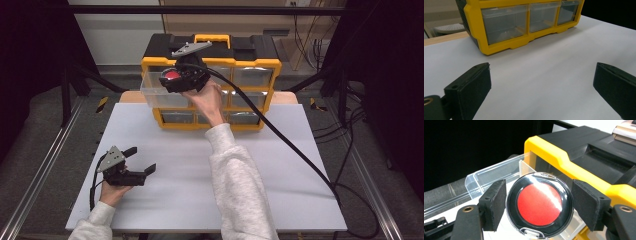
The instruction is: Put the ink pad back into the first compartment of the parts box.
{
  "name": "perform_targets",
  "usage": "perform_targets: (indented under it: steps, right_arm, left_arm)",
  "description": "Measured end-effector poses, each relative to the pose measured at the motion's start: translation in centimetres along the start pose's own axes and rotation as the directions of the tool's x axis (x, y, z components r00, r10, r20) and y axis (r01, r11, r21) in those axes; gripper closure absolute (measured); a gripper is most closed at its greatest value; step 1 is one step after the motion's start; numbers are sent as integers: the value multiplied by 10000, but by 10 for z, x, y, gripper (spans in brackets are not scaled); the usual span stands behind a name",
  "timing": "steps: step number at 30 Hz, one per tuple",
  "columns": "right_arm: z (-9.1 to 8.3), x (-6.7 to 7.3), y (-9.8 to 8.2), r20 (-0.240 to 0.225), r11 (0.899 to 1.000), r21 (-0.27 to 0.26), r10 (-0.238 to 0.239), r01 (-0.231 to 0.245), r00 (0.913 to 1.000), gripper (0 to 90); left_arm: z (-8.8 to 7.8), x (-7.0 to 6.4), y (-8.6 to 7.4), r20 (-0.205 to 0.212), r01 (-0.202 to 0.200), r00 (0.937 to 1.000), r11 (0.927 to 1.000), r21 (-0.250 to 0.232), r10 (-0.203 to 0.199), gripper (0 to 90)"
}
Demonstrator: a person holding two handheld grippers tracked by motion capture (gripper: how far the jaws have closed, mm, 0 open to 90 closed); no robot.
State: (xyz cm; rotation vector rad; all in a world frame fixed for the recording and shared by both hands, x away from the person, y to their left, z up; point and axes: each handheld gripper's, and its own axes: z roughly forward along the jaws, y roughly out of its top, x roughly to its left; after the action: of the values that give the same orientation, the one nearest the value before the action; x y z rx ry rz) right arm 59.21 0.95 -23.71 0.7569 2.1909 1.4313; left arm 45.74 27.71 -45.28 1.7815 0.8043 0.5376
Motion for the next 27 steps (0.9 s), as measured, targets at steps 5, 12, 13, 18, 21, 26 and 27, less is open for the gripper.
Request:
perform_targets:
  steps: [5,12,13,18,21,26,27]
  right_arm:
    - [3,-1,-2,-50,9997,133,192,-192,9998,300]
    - [3,-2,-1,-192,9987,229,449,-445,9988,295]
    - [4,-2,-2,-187,9989,183,424,-421,9989,293]
    - [2,-2,-3,-133,9992,-107,395,-396,9991,253]
    - [0,0,-2,111,9990,-362,274,-269,9996,220]
    - [-7,3,0,133,9976,-652,234,-224,9996,163]
    - [-10,4,1,123,9969,-753,220,-210,9997,150]
  left_arm:
    - [0,0,0,7,-6,10000,10000,24,6,13]
    - [0,0,0,4,-40,10000,10000,56,40,13]
    - [0,0,0,7,-39,10000,10000,58,39,13]
    - [0,0,0,2,-30,10000,10000,56,29,13]
    - [1,0,0,13,-33,10000,10000,39,33,13]
    - [0,0,0,14,-7,10000,10000,17,7,13]
    - [0,0,0,20,-2,10000,10000,14,2,13]
